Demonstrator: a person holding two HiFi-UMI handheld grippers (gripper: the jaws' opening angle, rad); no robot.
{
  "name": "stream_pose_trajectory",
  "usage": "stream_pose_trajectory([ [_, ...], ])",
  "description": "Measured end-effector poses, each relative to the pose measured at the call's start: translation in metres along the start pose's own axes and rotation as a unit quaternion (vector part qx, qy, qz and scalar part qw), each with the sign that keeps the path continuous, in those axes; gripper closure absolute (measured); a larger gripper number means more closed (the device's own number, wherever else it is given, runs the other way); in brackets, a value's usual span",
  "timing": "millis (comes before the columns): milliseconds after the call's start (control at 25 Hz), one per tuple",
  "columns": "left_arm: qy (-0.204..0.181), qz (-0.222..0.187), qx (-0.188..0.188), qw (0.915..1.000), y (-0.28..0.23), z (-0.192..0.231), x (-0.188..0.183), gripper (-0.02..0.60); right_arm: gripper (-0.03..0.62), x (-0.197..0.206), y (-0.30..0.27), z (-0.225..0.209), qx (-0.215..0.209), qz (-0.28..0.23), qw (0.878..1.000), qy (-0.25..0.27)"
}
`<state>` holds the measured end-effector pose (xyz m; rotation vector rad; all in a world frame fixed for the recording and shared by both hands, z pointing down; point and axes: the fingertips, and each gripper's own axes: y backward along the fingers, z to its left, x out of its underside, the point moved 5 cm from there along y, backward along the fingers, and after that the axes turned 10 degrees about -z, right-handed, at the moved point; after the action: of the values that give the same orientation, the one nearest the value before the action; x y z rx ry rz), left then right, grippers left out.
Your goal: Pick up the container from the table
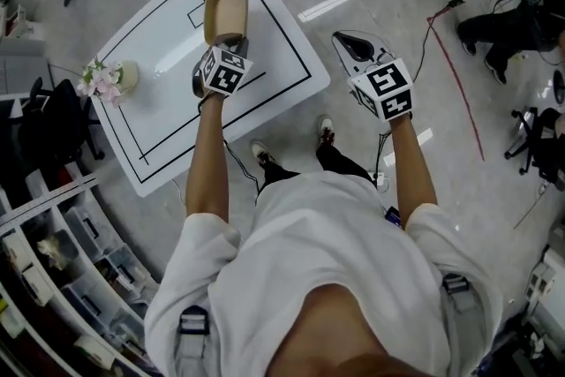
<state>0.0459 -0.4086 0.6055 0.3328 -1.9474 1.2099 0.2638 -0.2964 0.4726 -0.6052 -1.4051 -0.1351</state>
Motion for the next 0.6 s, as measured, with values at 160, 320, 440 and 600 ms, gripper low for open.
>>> stream_pose_trajectory([
  [160, 0.018, -0.035, -0.052, 0.9979, 0.056, 0.028, -0.007, 0.549, 0.580, -0.036, -0.015, 0.011, -0.004, -0.031, 0.998, 0.047],
  [320, 0.028, -0.085, -0.099, 0.9911, 0.118, 0.051, -0.018, 0.549, 0.580, -0.074, -0.033, 0.025, -0.011, -0.052, 0.994, 0.094],
  [440, 0.024, -0.118, -0.134, 0.9836, 0.164, 0.064, -0.024, 0.549, 0.582, -0.104, -0.044, 0.042, -0.019, -0.075, 0.989, 0.123],
  [600, 0.023, -0.155, -0.176, 0.9719, 0.221, 0.076, -0.029, 0.549, 0.582, -0.137, -0.059, 0.071, -0.042, -0.100, 0.984, 0.144],
])
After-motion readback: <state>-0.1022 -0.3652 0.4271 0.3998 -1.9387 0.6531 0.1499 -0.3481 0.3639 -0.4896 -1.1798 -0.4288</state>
